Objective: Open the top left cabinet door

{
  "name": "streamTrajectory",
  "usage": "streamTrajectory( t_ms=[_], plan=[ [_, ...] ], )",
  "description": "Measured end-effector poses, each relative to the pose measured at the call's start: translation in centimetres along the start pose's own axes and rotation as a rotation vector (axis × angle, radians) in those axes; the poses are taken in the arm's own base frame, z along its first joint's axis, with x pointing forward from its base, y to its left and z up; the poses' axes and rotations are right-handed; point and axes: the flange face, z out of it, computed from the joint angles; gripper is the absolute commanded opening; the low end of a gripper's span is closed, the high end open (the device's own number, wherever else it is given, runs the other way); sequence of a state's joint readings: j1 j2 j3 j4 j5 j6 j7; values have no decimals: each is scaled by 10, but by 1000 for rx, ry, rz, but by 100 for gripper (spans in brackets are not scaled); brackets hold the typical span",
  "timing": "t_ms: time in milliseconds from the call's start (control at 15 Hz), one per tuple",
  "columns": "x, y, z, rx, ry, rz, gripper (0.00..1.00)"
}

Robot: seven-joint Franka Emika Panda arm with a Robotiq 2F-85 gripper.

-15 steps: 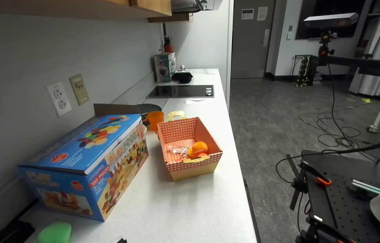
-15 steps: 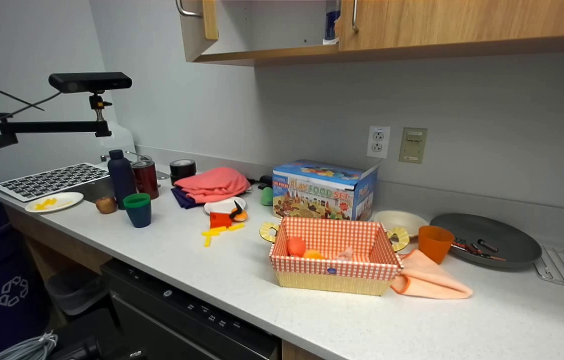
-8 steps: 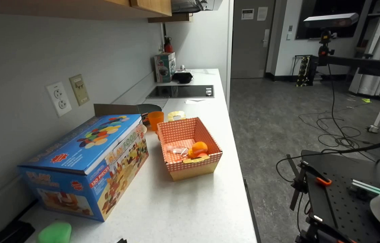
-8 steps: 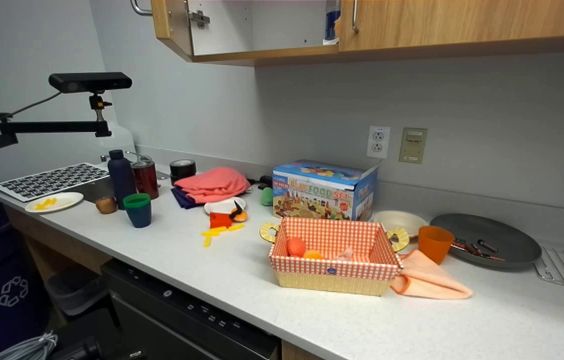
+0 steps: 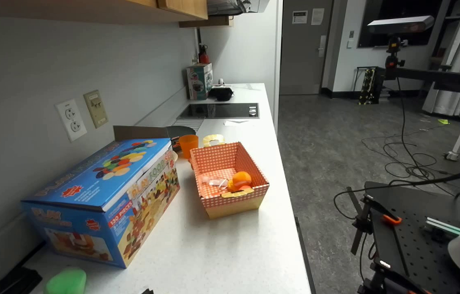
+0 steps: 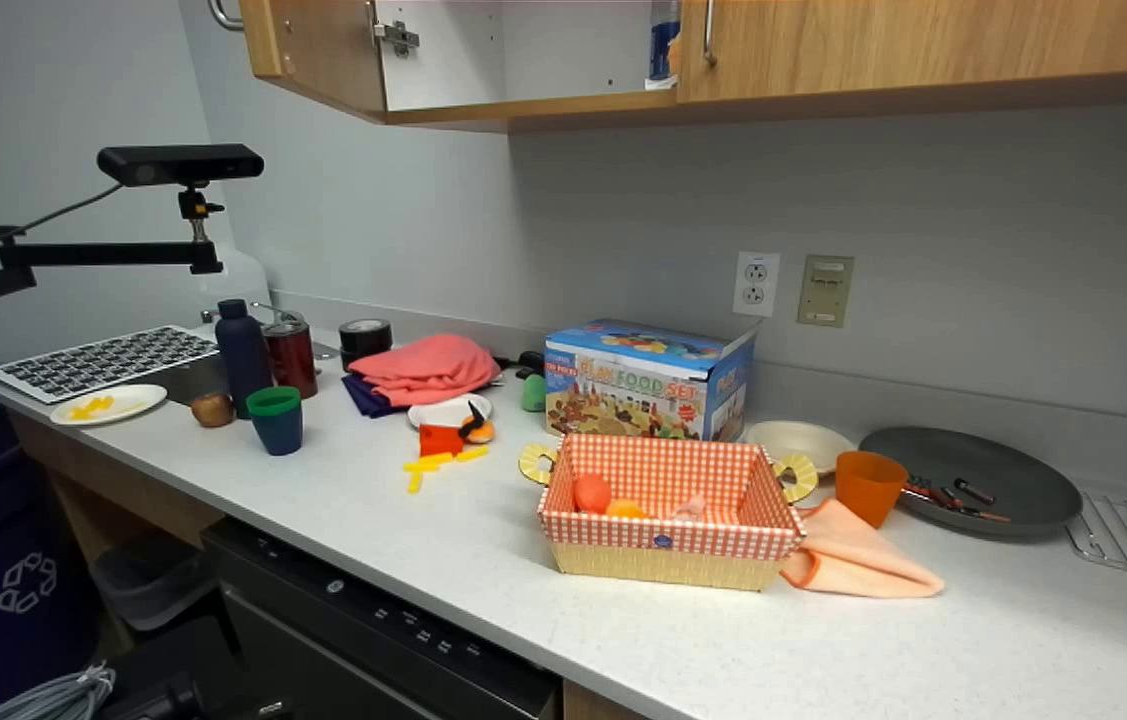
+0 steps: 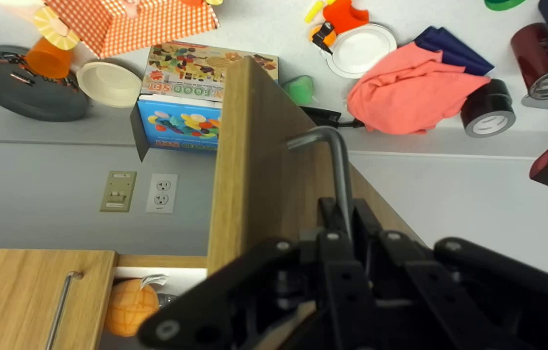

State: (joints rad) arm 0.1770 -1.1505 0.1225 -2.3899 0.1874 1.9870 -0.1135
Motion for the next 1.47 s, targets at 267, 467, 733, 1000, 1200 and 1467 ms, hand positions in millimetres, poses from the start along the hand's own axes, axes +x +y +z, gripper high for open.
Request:
streamTrajectory(
  t_ms=[267, 467, 733, 1000, 1200, 1467],
  plan=[
    [-13, -11, -4, 40, 41, -14, 56],
    [-19, -22, -5, 76, 68, -35, 79],
    [-23, -33, -1, 90, 83, -63, 100],
    [-24, -41, 4, 98, 87, -78, 100],
    [-24, -41, 4, 98, 87, -78, 100],
    [-37, -52, 23, -2, -17, -77, 100]
  ],
)
